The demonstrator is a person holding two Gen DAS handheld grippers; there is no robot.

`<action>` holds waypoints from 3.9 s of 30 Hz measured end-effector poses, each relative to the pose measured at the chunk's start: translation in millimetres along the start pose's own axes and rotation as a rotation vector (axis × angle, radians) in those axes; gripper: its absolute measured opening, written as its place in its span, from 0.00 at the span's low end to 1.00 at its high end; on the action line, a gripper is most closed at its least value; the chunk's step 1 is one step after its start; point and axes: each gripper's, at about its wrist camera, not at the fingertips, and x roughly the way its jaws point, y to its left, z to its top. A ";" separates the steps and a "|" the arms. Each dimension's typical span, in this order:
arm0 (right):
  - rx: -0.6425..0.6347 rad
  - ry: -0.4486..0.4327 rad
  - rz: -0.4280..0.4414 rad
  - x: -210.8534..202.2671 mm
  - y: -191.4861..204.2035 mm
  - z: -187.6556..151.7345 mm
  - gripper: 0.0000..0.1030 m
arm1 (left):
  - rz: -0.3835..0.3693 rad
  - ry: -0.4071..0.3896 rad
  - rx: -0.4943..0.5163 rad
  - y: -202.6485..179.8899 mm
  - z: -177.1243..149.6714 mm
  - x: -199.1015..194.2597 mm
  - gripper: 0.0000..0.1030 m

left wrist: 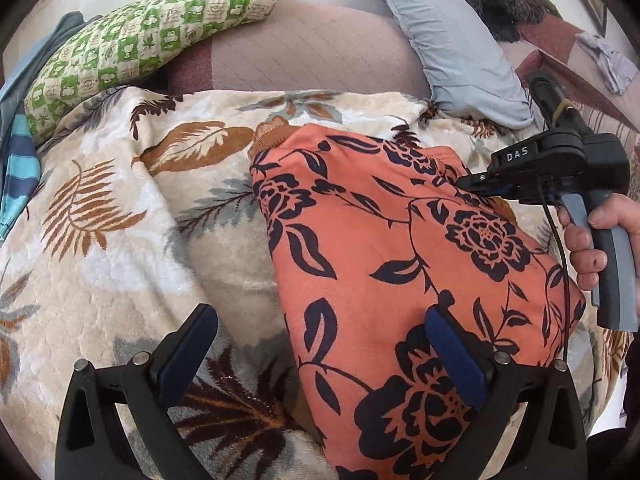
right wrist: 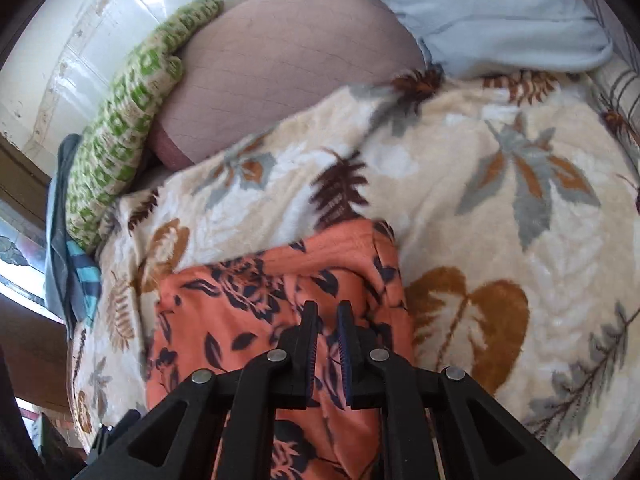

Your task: Fold small clothes

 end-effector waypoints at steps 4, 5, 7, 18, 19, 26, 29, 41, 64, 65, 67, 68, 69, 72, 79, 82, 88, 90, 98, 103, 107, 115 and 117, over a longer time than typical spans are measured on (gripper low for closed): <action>0.026 -0.057 0.054 -15.8 -6.9 -9.6 0.12 | -0.006 -0.011 0.016 1.8 2.4 -1.3 1.00; 0.044 -0.077 0.085 -26.4 -11.9 -14.0 0.12 | -0.010 -0.021 0.008 4.6 4.5 -4.1 1.00; 0.076 -0.124 0.131 -46.9 -23.2 -23.5 0.15 | -0.022 -0.044 -0.010 11.5 9.4 -9.2 1.00; 0.298 -0.063 0.363 -46.3 -85.6 -69.9 0.75 | -0.307 0.106 -0.249 50.5 29.4 37.4 1.00; 0.310 -0.049 0.389 -38.6 -88.4 -70.5 0.75 | -0.328 0.127 -0.257 49.8 30.7 43.0 1.00; 0.263 0.024 0.523 -1.7 -83.4 -60.6 0.76 | -0.469 0.135 -0.287 49.2 40.1 58.4 1.00; 0.221 0.046 0.516 4.3 -72.7 -55.3 0.76 | -0.518 0.148 -0.282 44.9 42.2 61.0 1.00; 0.080 0.052 0.346 -9.4 -25.8 -57.1 0.45 | -0.438 0.103 -0.279 47.9 39.8 54.7 0.51; -0.017 0.043 0.544 -31.4 80.3 -73.8 0.42 | -0.267 -0.064 -0.308 115.7 54.5 -51.0 0.45; -0.019 0.052 0.548 -28.1 84.0 -75.9 0.42 | -0.257 -0.058 -0.313 119.5 53.3 -51.4 0.45; -0.022 0.067 0.547 -21.8 89.8 -78.7 0.42 | -0.239 -0.039 -0.319 124.1 50.4 -49.5 0.45; -0.019 0.075 0.546 -18.3 91.8 -79.5 0.42 | -0.231 -0.029 -0.322 126.4 48.5 -48.0 0.45; -0.016 0.080 0.544 -14.6 93.4 -79.7 0.42 | -0.222 -0.017 -0.323 128.5 46.5 -45.5 0.45; -0.007 0.091 0.528 -1.9 95.5 -79.3 0.41 | -0.178 0.009 -0.314 133.4 41.5 -37.3 0.45; 0.029 0.125 0.461 31.2 88.9 -77.6 0.41 | -0.087 0.065 -0.336 144.2 34.3 -4.8 0.50; 0.008 0.127 0.441 35.2 88.7 -77.2 0.45 | -0.036 0.069 -0.319 141.2 33.4 0.4 0.66; -0.065 0.070 0.324 22.1 100.9 -78.9 0.61 | 0.145 0.062 -0.330 140.5 28.5 -6.9 0.92; -0.116 -0.003 0.248 1.1 107.5 -84.7 0.61 | 0.216 0.034 -0.314 133.7 25.1 -18.5 0.92; -0.397 -0.211 0.197 -73.1 150.2 -138.8 0.46 | 0.445 -0.093 -0.157 86.3 -2.5 -75.7 0.92; -0.401 -0.074 0.110 -44.0 150.3 -171.1 0.29 | 0.502 -0.010 -0.102 80.8 -29.7 -58.7 0.92; -0.311 -0.047 0.168 -30.7 126.4 -174.9 0.28 | 0.444 -0.014 -0.165 90.0 -41.6 -56.9 0.93; -0.283 -0.214 0.214 -92.3 115.9 -209.5 0.30 | 0.401 -0.155 -0.223 69.9 -62.3 -134.6 0.93; -0.305 -0.288 0.207 -110.7 120.7 -218.4 0.30 | 0.402 -0.192 -0.221 62.4 -67.3 -157.6 0.93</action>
